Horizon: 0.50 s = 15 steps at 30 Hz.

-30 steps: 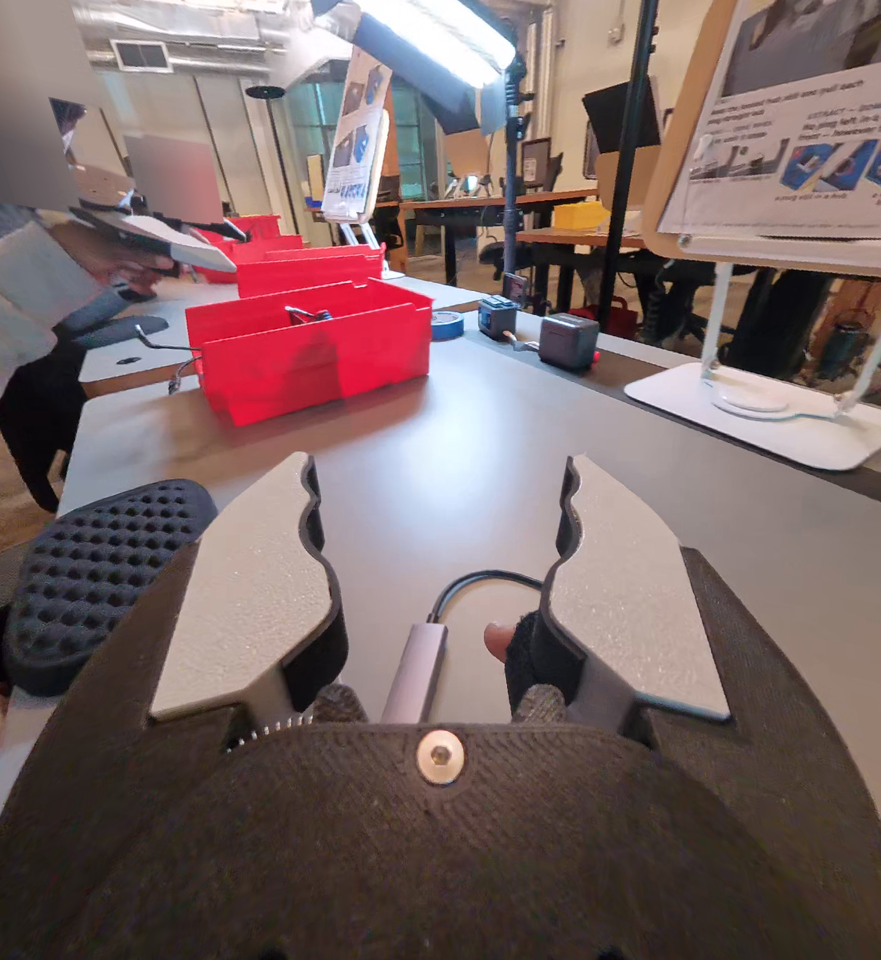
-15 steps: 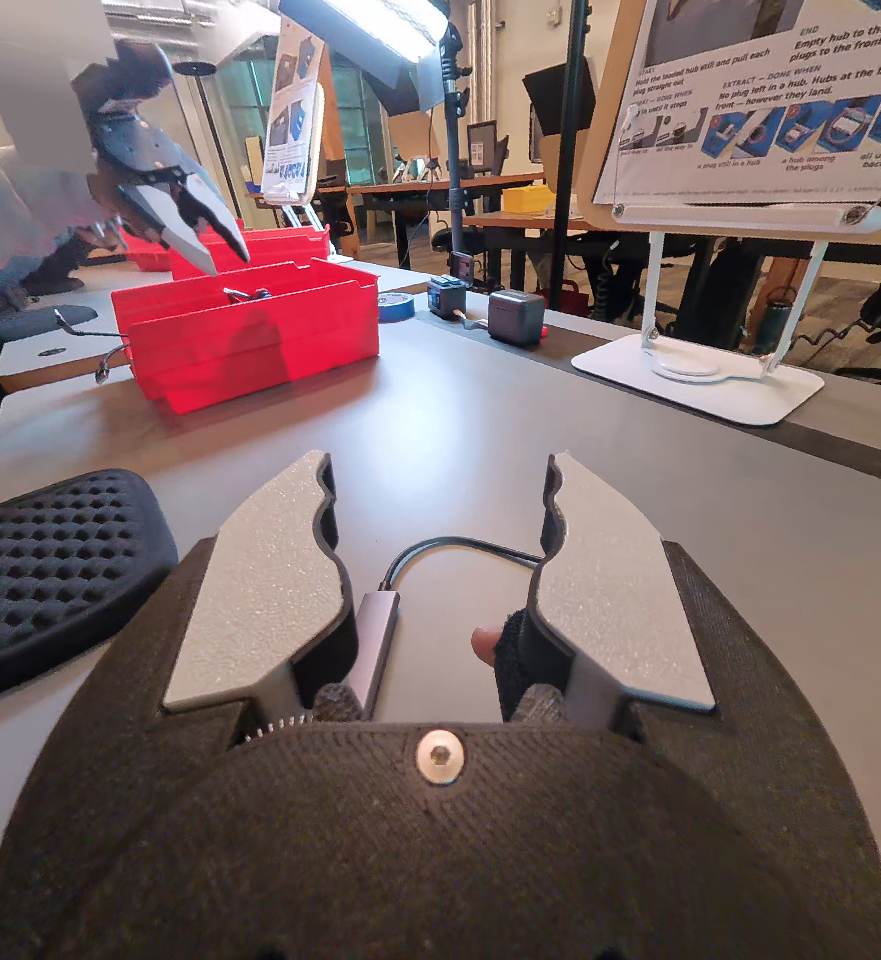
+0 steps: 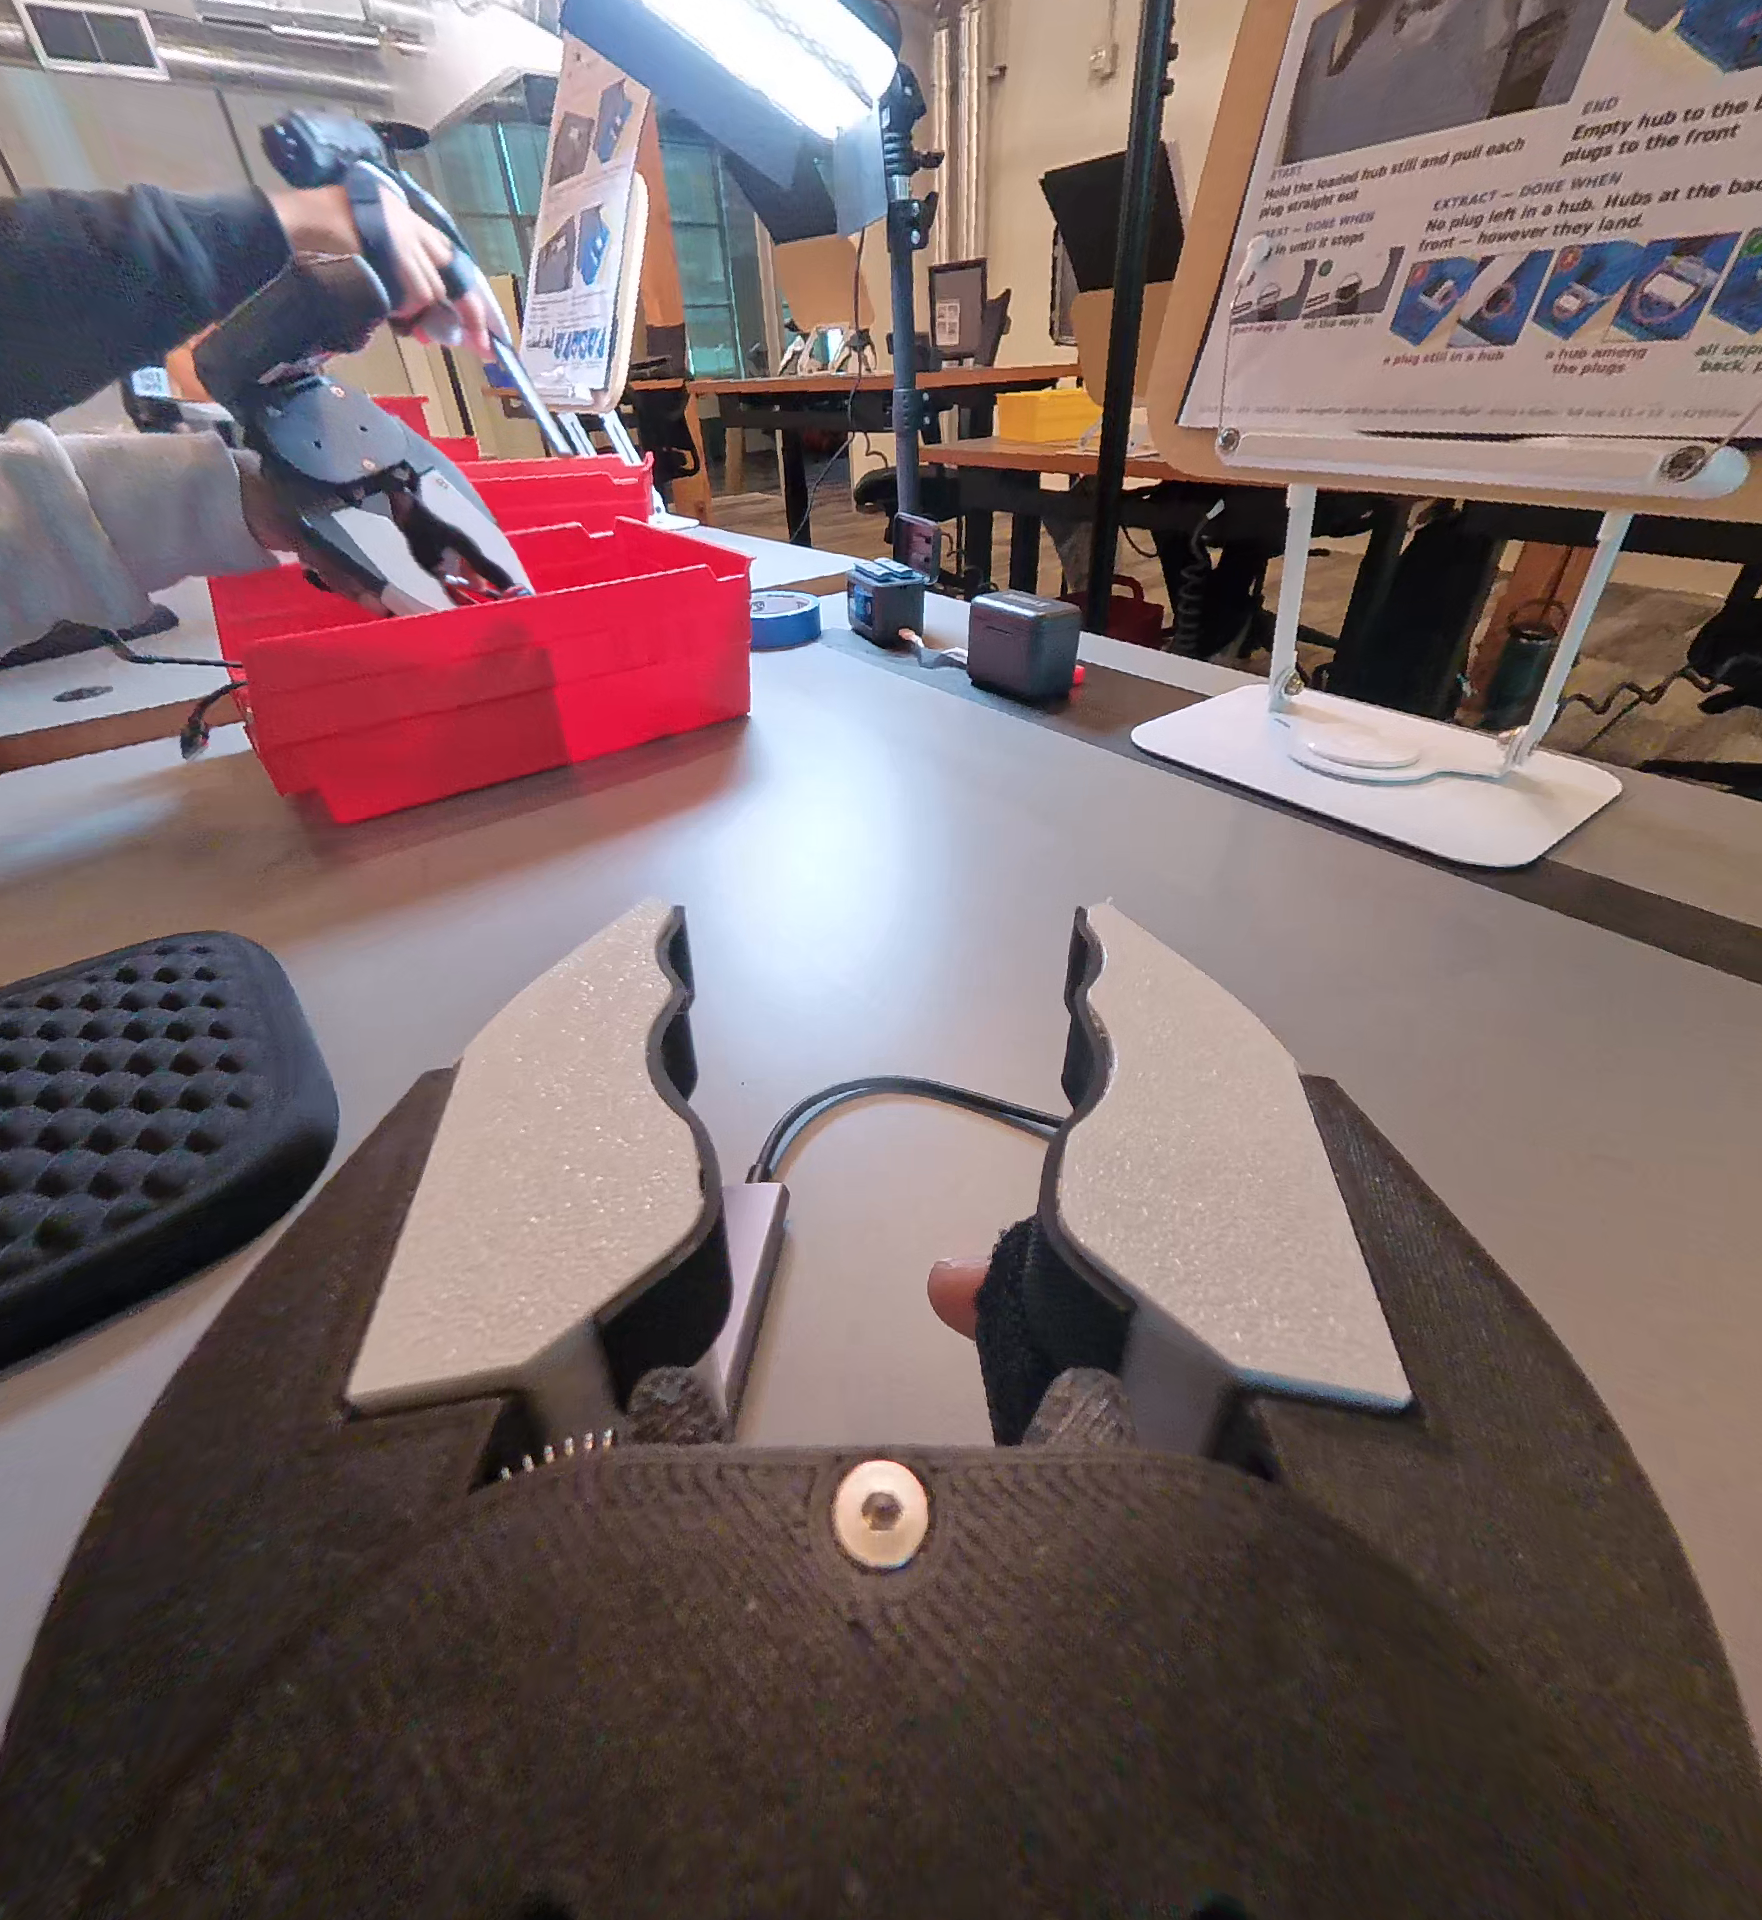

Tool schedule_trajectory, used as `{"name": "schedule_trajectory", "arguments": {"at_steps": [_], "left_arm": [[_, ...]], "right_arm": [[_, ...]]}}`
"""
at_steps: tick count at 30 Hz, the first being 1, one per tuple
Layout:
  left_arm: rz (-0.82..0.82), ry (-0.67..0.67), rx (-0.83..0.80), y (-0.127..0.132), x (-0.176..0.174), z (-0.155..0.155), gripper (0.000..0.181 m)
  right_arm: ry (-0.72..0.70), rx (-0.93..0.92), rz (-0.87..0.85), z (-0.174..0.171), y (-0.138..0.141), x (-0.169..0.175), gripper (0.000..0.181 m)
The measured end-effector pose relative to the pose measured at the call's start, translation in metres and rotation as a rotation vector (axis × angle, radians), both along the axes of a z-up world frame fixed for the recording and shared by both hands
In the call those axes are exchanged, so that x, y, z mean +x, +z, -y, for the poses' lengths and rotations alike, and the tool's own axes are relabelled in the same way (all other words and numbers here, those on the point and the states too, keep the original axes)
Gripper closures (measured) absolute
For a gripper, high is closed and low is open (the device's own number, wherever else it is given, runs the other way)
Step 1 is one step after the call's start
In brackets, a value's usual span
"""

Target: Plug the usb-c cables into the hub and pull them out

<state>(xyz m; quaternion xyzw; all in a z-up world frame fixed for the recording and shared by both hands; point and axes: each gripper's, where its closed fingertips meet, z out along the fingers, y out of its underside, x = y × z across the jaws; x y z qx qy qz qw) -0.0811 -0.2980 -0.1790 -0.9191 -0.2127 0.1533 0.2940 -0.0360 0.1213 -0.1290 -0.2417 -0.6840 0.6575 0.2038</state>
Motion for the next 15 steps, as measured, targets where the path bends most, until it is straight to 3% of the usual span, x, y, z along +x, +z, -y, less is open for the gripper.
{"name": "schedule_trajectory", "arguments": {"at_steps": [4,7,10,15], "left_arm": [[-0.099,-0.010,-0.075,0.006,0.002,0.008,0.148],[-0.180,0.018,-0.060,0.032,0.008,0.014,0.152],[-0.342,0.087,-0.045,0.077,0.010,0.029,0.153],[-0.680,0.229,0.070,0.178,0.019,0.052,0.155]], "right_arm": [[0.007,0.018,0.002,0.003,-0.002,0.000,0.112],[0.013,0.023,-0.006,0.005,-0.002,0.002,0.114],[0.012,0.028,-0.022,0.007,0.000,0.004,0.115],[0.028,0.029,-0.044,0.011,0.005,0.009,0.115]]}}
